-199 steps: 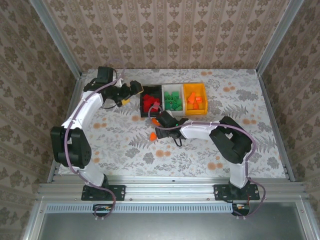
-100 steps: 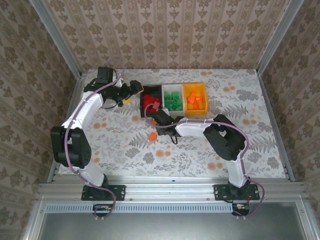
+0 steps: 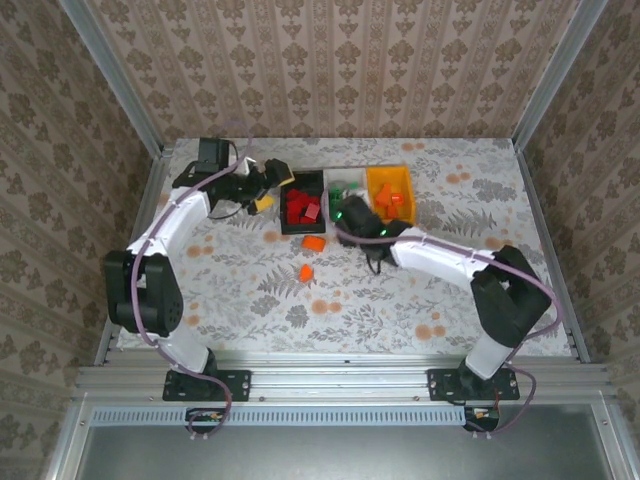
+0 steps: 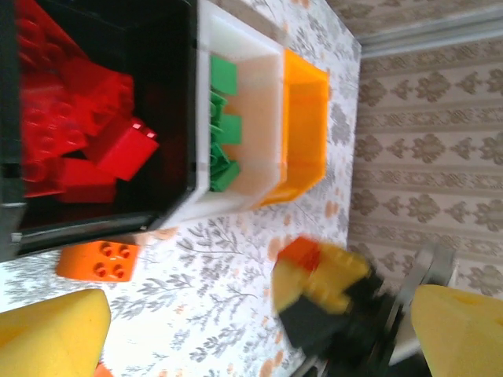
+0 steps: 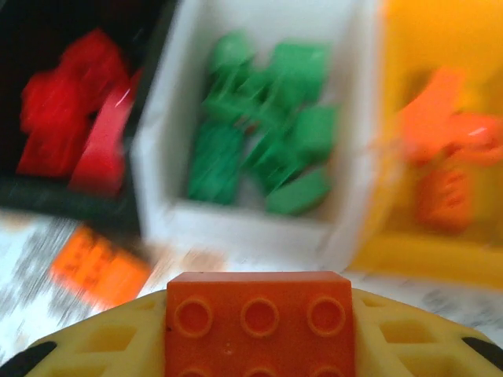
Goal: Sort the legos into containers by color
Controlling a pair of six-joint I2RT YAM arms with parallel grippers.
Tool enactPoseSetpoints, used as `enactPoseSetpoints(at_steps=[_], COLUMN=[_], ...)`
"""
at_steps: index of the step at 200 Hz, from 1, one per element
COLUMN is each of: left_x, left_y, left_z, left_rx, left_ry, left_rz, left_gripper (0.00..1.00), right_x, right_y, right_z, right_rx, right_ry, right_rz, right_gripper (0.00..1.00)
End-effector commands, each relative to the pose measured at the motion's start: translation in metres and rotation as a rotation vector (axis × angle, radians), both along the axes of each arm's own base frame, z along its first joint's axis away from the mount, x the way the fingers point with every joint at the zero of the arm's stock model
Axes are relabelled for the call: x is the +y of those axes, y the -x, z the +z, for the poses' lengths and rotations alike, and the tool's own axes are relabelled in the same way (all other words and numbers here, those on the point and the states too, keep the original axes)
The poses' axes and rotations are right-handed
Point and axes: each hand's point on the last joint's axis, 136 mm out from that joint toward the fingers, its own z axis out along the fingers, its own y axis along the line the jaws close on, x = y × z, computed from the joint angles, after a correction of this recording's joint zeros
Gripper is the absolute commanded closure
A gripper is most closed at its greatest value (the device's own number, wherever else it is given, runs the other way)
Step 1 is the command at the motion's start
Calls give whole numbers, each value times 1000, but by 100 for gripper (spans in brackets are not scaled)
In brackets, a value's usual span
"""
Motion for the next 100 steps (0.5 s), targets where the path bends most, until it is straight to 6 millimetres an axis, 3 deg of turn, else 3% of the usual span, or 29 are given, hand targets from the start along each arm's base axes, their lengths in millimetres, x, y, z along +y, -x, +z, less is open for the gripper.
enactPoseSetpoints(at_steps=[1, 39, 74, 100], left_x=[-20, -21, -21, -22], left_y=[10, 12, 12, 11], left_z=[-3, -1, -3, -7], left_rx=[35, 15, 21, 31], left_ry=[48, 19, 17, 17], left_rz=[-66, -75, -75, -76], left_gripper=[0, 0, 0, 0], right_x=[-41, -77, -84, -85], right_y=[-33, -74, -87, -86], right_z=[-16, -40, -54, -60], right_rx=[70, 145, 185, 204], right_ry=[63, 34, 56, 61], right_rz=[-83, -167, -161, -160], right_gripper=[61, 60, 59, 50])
